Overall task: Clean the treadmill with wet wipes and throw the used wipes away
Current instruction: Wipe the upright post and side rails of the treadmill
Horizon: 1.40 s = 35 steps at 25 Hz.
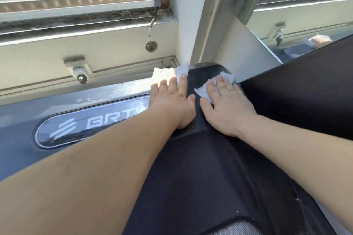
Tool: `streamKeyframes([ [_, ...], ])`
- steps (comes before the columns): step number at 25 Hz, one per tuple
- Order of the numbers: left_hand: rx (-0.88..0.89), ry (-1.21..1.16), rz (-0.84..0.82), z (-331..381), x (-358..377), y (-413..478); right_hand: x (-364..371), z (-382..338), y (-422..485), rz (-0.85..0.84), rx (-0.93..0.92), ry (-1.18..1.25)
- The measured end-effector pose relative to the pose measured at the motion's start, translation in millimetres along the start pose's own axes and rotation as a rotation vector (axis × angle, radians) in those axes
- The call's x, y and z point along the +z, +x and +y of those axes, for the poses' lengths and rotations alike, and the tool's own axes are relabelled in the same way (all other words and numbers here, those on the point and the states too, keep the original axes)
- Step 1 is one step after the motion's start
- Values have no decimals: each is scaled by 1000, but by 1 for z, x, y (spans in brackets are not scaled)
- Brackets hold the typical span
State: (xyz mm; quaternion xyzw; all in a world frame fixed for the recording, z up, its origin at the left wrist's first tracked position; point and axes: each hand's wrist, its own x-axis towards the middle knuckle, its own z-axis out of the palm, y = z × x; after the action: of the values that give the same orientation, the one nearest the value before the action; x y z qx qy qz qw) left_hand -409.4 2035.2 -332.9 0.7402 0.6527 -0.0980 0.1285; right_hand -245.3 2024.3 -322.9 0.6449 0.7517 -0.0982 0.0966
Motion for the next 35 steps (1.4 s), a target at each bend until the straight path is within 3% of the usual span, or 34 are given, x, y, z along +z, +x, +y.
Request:
streamKeyframes([
  [4,178,-23,36,16,16,-31,19,10,-55,15,-72,23],
  [9,395,103,63,43,44,-104,38,29,-99,83,23,-10],
  [15,191,31,64,25,32,-80,65,46,-175,100,175,67],
  [17,207,20,72,40,42,-89,77,46,-200,91,185,72],
  [20,314,18,103,71,71,-124,92,48,-226,77,181,68],
  [24,385,-1,28,83,115,-183,93,53,-231,68,193,75],
  [29,676,68,-39,56,131,-224,82,36,-224,-10,313,186],
  [33,533,84,131,4,112,-176,70,18,-181,35,434,220],
  [35,451,134,168,0,103,-160,57,10,-152,23,405,153],
])
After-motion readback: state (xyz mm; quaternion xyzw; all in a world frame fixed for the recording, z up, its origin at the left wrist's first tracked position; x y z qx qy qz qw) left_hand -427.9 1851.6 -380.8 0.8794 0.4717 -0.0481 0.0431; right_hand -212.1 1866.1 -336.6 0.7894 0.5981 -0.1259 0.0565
